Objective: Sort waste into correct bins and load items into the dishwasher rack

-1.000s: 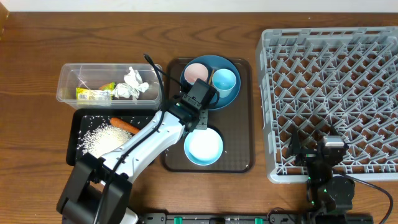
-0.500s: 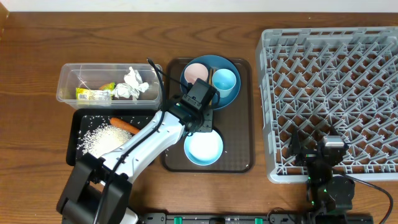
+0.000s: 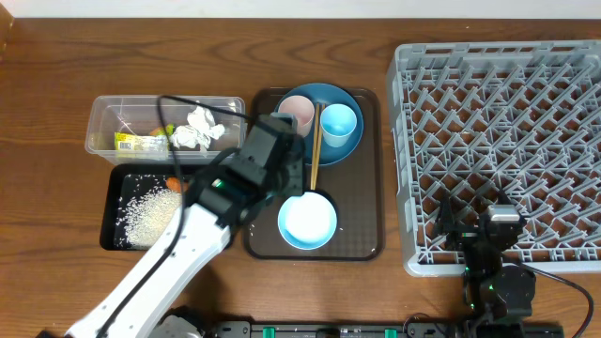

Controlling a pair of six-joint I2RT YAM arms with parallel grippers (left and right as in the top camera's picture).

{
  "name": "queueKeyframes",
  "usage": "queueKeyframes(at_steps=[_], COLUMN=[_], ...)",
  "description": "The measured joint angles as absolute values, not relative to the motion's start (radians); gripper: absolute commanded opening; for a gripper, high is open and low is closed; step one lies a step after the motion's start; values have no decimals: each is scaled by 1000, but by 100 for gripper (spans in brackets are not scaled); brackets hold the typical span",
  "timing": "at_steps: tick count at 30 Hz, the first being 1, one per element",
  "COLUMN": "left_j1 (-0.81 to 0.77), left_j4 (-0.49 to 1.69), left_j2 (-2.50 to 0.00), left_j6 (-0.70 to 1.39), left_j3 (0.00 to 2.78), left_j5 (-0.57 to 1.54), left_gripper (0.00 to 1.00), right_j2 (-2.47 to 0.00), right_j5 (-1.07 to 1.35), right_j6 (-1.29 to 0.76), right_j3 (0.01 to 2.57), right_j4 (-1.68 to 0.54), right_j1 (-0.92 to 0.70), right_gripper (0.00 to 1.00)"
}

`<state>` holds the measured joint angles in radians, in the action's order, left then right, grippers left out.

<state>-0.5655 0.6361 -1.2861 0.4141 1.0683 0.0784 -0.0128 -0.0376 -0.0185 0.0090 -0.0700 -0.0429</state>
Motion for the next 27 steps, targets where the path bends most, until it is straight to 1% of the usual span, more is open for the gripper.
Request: queueKeyframes(at_steps=[4, 7, 10, 12, 17, 18, 19, 23, 27], left_j1=[-566, -566, -566, -566, -566, -566, -566, -566, -566], left_j4=[743, 776, 778, 777, 739, 730, 719, 683, 680], left_j2=[-1250, -1250, -1250, -1250, -1250, -1250, -1250, -1250, -1250], left_j6=[414, 414, 414, 413, 421, 426, 430, 447, 451], left_j3=[1068, 1068, 1068, 1068, 1068, 1068, 1068, 1068, 1068], left_j5=[99, 105, 106, 106, 106, 106, 106, 106, 106], left_gripper=[24, 24, 25, 29, 29, 31, 35, 45, 58], right_j2=[-13, -13, -13, -13, -13, -13, -13, -13, -13], right_j5=[-38, -38, -38, -38, -38, -38, -38, -38, -38], right_j6=[-19, -19, -19, -19, -19, -19, -19, -19, -19], right_j3=[9, 9, 9, 9, 9, 9, 9, 9, 9], right_j4=[-70, -70, -70, -70, -70, -70, -70, -70, -70], right_j1=[-43, -43, -43, -43, -43, -43, -43, -43, -43], right_gripper=[99, 99, 99, 99, 99, 99, 99, 99, 99])
